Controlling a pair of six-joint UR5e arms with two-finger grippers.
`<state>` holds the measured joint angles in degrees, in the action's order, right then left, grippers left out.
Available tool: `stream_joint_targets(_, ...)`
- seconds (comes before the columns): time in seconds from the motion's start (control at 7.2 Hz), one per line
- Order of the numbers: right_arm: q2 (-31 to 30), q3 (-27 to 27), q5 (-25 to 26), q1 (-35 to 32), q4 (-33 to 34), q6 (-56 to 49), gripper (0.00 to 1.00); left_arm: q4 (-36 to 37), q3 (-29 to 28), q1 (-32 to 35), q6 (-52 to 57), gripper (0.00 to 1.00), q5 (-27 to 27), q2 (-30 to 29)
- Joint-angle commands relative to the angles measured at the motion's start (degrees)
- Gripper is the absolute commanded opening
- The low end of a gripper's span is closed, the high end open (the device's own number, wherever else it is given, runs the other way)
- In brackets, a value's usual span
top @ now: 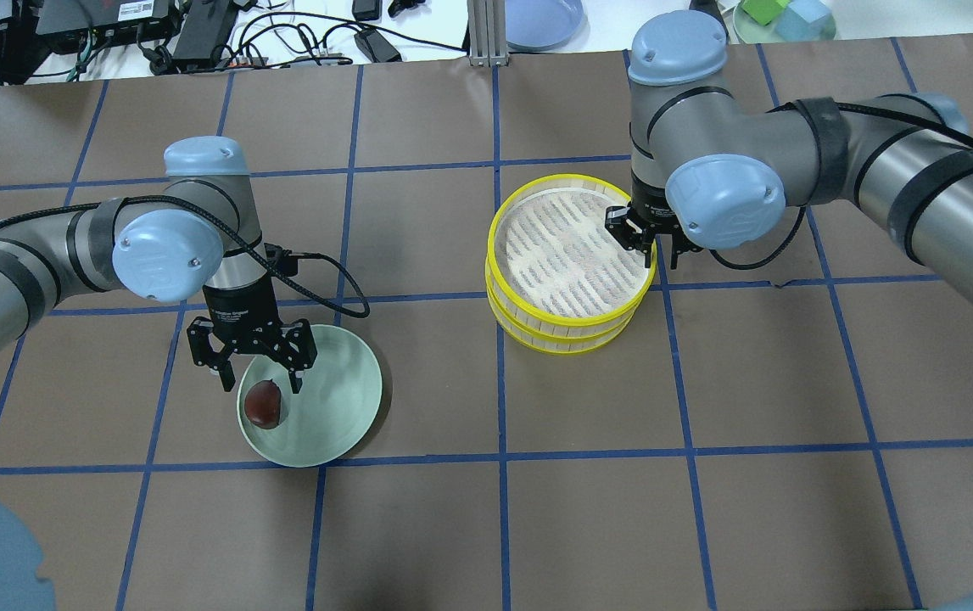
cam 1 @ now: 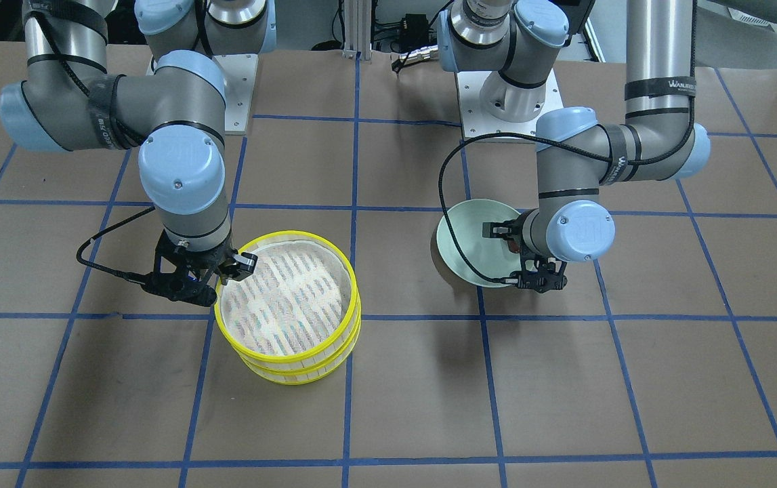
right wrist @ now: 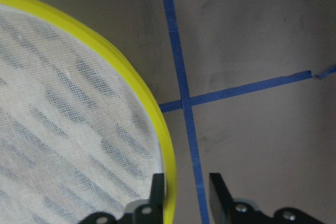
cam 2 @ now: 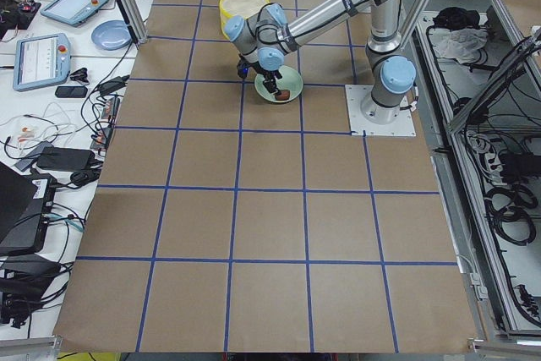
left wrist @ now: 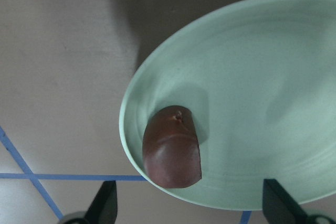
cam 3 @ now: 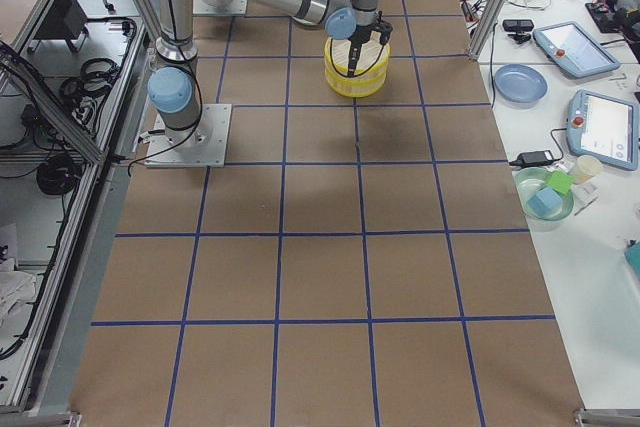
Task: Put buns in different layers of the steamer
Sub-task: 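Lower the left gripper onto the brown bun on the plate and grasp it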
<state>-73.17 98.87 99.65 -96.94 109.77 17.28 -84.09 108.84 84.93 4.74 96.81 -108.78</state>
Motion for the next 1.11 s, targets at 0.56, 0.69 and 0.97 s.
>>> stream_joint_targets(0.56,-2.92,-2.0,-0.14,0.0,-0.25,-1.11,1.0,0.51,-0.21,-0.03,-0.78,0.0,-0.48,-2.48)
stream_joint_targets(0.69,-6.77,-4.54,-1.72,0.08,-6.26,-1.46,1.0,0.6,-0.73,0.06,-0.35,0.0,-0.57,-2.32)
stream_joint_targets(0.97,-13.02,-12.87,-6.79,0.61,-18.49,-1.55,1.0,0.77,-2.65,0.49,-0.87,0.0,-3.18,-0.57)
